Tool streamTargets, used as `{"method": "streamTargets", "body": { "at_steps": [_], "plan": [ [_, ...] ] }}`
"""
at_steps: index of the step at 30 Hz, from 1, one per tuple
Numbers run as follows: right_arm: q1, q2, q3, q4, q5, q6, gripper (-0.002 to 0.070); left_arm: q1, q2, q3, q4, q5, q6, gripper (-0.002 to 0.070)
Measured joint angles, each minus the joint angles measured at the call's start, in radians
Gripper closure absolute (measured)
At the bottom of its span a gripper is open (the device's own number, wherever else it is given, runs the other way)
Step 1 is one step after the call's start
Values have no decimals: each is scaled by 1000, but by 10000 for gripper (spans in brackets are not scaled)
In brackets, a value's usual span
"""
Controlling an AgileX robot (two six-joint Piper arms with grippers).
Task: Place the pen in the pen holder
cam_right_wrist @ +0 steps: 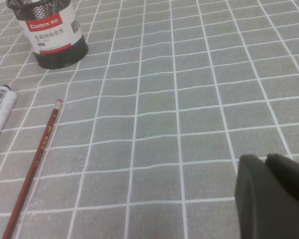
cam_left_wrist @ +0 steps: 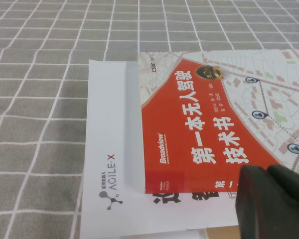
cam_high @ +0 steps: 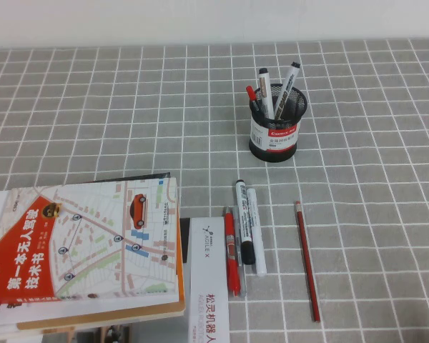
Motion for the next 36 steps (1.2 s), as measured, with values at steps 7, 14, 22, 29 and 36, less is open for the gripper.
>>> {"method": "streamTargets", "body": {
  "at_steps": [7,14,22,29,36],
  "plan": [
    [0,0,0,0,0,0,689,0,0,0,0,0,0,678],
    [0,0,0,-2,0,-2,689,0,0,0,0,0,0,678],
    [0,0,0,35,0,-2,689,0,0,0,0,0,0,678],
    [0,0,0,444,-8,-2,689,0,0,0,0,0,0,678],
    [0,0,0,905,-26,-2,689,0,0,0,0,0,0,678]
  ]
}}
